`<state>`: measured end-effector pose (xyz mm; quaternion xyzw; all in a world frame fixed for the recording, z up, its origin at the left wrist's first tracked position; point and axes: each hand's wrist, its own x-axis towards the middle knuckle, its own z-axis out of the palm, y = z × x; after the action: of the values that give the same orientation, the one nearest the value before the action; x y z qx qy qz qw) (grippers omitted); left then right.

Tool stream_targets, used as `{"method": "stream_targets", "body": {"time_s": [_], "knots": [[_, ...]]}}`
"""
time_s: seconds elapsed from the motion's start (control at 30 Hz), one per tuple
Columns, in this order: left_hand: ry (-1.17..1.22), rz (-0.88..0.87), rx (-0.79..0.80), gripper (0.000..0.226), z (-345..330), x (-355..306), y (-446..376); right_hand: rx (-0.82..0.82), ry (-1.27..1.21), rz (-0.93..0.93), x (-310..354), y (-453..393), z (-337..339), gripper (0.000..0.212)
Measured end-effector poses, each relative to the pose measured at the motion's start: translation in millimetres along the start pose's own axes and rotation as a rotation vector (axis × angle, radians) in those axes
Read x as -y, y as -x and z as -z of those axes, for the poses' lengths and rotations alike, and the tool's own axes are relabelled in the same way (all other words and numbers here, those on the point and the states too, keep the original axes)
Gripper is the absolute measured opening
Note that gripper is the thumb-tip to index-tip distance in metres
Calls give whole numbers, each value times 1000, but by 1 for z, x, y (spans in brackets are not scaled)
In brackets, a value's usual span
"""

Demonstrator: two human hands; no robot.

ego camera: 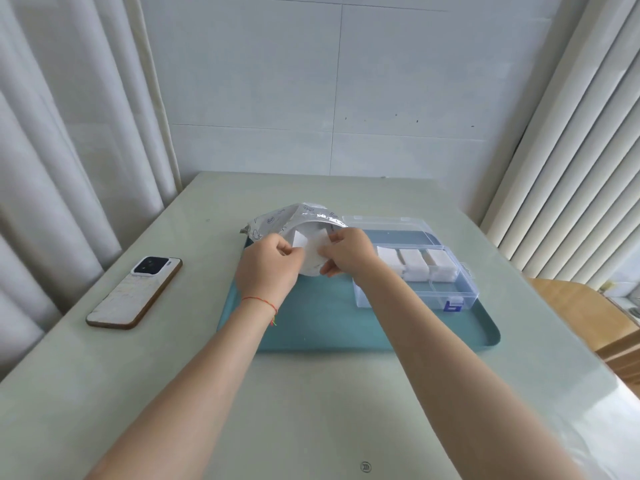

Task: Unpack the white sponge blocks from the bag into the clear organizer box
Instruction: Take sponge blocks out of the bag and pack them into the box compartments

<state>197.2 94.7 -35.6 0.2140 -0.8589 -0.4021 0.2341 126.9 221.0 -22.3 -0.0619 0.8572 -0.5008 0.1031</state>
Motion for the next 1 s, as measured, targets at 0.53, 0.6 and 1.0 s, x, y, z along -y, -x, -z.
{"method": "stream_targets", "body": {"time_s": [0.53, 0.6, 1.0], "knots": [[-86, -39, 36, 7, -5, 9, -1, -151, 353, 221, -12, 0, -4, 10], [-70, -42, 38, 6, -6, 9, -1, -130, 190, 177, -12, 2, 0, 8], [488, -109, 315, 20, -7, -10, 7, -41, -161, 125, -18, 11, 49, 13]]}}
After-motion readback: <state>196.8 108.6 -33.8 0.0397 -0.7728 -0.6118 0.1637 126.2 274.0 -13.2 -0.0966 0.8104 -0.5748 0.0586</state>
